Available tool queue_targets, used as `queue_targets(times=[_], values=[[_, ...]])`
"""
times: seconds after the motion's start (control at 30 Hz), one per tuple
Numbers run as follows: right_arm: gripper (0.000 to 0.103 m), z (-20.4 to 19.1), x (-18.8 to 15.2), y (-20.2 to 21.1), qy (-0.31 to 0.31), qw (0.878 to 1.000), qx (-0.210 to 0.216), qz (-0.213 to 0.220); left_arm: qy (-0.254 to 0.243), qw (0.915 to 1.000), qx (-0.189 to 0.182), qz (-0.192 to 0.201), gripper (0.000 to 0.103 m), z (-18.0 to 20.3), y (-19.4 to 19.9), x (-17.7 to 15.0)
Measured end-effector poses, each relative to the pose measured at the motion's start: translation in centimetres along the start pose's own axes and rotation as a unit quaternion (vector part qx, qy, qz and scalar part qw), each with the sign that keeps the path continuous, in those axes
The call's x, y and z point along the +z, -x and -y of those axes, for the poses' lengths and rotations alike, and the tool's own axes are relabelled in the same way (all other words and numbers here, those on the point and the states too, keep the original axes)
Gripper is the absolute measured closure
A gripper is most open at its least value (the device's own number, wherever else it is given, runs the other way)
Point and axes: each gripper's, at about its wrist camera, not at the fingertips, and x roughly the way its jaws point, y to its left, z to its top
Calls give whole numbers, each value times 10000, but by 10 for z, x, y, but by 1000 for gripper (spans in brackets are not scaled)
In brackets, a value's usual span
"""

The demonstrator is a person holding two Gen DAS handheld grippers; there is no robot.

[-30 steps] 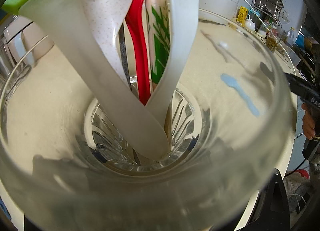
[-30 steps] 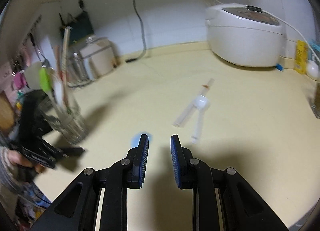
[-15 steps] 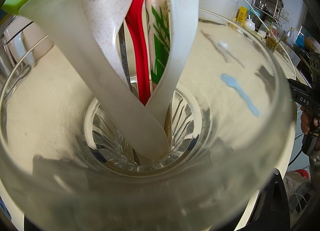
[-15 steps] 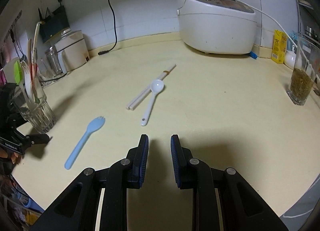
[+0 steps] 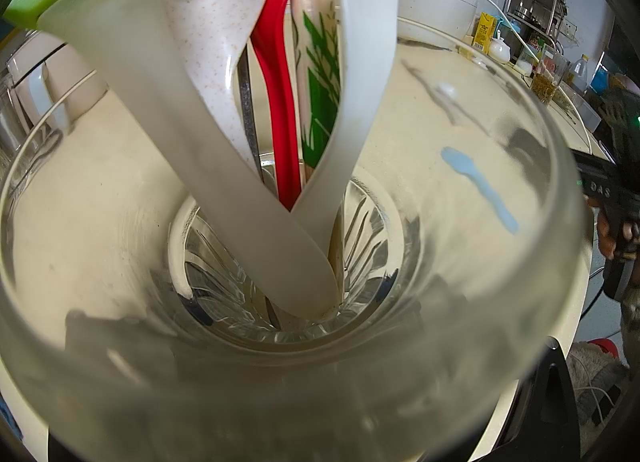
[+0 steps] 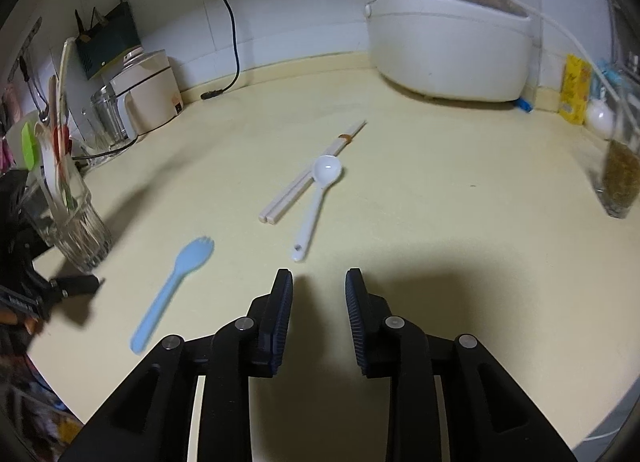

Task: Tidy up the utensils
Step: 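Move the right gripper over the counter to the white ceramic spoon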

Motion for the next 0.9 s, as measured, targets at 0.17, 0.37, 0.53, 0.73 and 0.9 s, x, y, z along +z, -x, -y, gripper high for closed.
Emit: queue_targets(times=[0.17,0.37,0.53,0.73,0.9], values=[[75,-8,19,-19,137,9996,105,-211,0,10000,-1,0,1,0,0,0],[75,-23,26,-32,542,9979,-280,-228,0,10000,0,0,1,0,0,0],[88,-30,23,-32,909,9948,-416,-184,13,10000,-19,6,1,1,0,1],[92,-27,15,-24,1014,9943,-283,-184,10,10000,-14,5,1,0,0,0],[93,-26,2,-9,1065,9939,-146,-255,3,10000,-7,1,1,0,0,1]])
